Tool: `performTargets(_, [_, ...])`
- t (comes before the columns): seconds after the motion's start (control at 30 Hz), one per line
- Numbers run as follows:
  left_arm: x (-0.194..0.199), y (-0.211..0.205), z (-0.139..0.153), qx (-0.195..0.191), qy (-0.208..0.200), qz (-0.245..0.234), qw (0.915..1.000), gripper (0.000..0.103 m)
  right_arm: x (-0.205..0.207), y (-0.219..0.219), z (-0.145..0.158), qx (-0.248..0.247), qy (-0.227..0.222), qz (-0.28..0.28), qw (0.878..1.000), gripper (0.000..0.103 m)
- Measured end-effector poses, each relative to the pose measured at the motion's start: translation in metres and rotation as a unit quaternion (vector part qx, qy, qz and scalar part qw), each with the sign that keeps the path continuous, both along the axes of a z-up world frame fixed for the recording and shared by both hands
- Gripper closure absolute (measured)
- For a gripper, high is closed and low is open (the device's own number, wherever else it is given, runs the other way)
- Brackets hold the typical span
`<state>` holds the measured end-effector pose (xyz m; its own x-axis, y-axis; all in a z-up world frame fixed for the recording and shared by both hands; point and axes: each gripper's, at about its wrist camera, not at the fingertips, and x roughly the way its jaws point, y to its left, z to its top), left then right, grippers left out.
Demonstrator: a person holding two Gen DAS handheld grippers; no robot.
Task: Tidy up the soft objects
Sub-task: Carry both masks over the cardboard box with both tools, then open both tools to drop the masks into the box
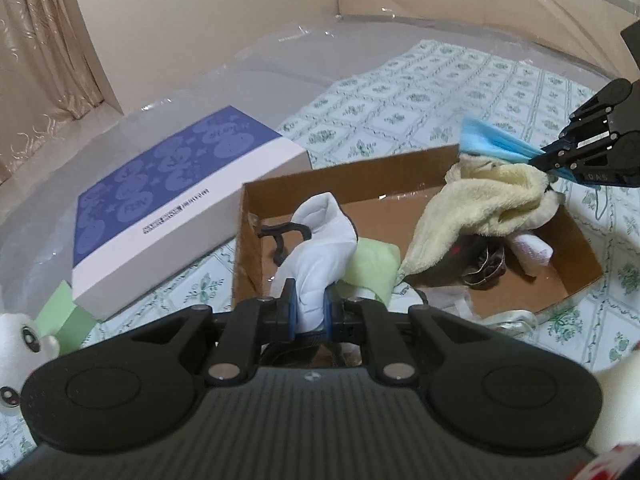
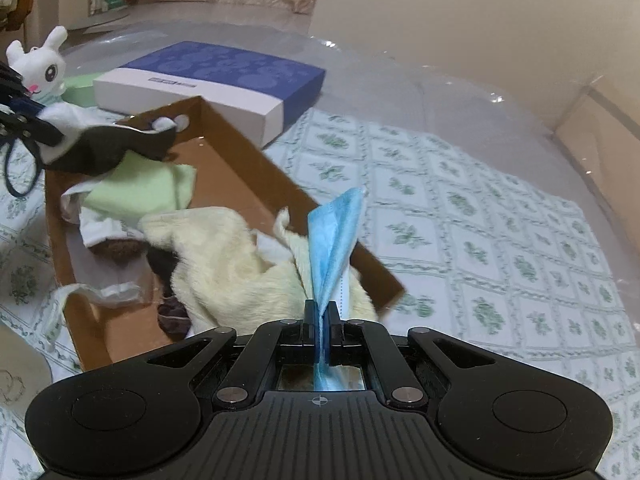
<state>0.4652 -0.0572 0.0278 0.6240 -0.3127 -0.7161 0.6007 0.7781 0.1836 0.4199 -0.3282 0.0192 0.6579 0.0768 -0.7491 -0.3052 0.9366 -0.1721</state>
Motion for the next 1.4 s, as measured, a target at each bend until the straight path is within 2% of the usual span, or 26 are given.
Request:
performTargets(0.43, [0.028,-0.019,-0.033,-0.017,0.028,-0.009,0.9994,0.092,0.031,0.035,-0.018,0.110,0.048,0.004,0.993,0.101])
performTargets(0.67, [0.036,-0.029,-0.048,-0.031,0.040,-0.012,0.9987,0.092,0.033,0.043,-0.026,0.116,0.053,0.007,0.992,0.101])
performTargets(0.83, [0.039,-0.038,-0.053,-0.047,0.057,-0.015,0.9972,0.091,0.033,0.036,-0.027,0.162,0.070,-0.007,0.984,0.101])
performTargets(0.97, [0.038,-0.035,-0.053,-0.046,0.061,-0.017,0.9969,0.086,0.032,0.040,-0.028,0.140,0.062,0.001,0.988,0.101])
performTargets(1.07, [0.035,-0.026,-0.049,-0.054,0.064,-0.012,0.9964,0.081,0.033,0.037,-0.028,0.145,0.061,-0.004,0.988,0.101])
performTargets(1.13, [0.032,-0.021,-0.046,-0.054,0.061,-0.009,0.9966,0.074,0.031,0.036,-0.028,0.142,0.061,-0.004,0.988,0.101])
performTargets(1.3, [0.026,-0.005,-0.034,-0.075,0.057,0.001,0.9956,0.071,0.022,0.037,-0.033,0.121,0.076,-0.004,0.990,0.101])
performTargets(1.4, [0.022,-0.001,-0.028,-0.075,0.049,0.005,0.9960,0.064,0.020,0.037,-0.039,0.111,0.086,-0.009,0.990,0.101])
